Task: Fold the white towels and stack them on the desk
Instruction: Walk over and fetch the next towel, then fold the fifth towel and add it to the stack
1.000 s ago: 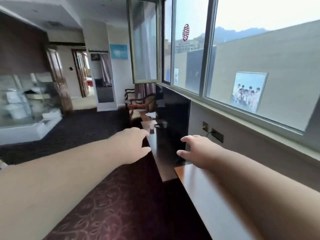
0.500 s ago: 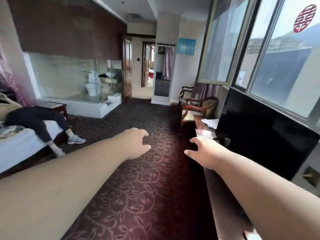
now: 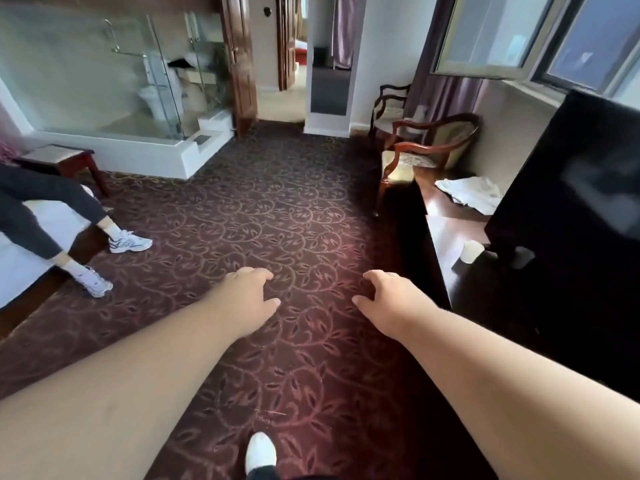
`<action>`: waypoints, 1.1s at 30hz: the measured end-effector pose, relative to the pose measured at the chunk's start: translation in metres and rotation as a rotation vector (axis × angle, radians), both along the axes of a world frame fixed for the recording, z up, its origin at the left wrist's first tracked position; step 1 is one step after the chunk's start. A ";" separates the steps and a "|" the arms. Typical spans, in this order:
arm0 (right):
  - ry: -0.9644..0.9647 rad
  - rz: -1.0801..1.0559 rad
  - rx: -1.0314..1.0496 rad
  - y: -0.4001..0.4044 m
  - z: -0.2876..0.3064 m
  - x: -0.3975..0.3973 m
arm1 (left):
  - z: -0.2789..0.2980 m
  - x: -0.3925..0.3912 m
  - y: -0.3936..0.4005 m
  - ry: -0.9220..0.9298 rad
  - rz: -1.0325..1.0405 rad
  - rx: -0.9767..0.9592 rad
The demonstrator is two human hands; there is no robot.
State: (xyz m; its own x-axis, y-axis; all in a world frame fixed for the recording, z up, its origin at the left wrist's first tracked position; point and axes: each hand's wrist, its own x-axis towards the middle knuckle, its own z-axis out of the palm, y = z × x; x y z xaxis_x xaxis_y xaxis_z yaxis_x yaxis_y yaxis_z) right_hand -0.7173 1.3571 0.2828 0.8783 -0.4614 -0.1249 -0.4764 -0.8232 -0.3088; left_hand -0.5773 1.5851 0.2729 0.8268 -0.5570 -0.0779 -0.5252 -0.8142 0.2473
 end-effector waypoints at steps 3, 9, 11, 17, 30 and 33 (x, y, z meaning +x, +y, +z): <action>-0.001 -0.089 0.018 -0.050 -0.011 0.077 | -0.013 0.096 -0.067 0.008 -0.086 -0.019; -0.009 -0.269 0.088 -0.144 -0.018 0.188 | -0.006 0.234 -0.197 0.078 -0.296 0.041; 0.017 -0.321 0.124 -0.175 -0.028 0.212 | -0.010 0.270 -0.238 0.117 -0.330 0.062; 0.159 -0.493 0.170 -0.305 -0.076 0.275 | -0.038 0.382 -0.374 0.144 -0.428 0.093; 0.107 -0.700 0.288 -0.657 -0.046 0.468 | -0.032 0.598 -0.685 0.164 -0.451 0.007; 0.165 -0.707 0.268 -0.708 -0.060 0.503 | -0.051 0.644 -0.753 0.209 -0.492 0.028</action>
State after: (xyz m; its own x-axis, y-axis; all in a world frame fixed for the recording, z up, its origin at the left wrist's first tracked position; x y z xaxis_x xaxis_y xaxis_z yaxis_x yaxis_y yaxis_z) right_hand -0.2146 0.6490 0.2230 0.3462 -0.8410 -0.4157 -0.9182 -0.2130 -0.3339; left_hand 0.0667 0.8320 0.2218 0.4334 -0.8704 -0.2336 -0.7886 -0.4917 0.3692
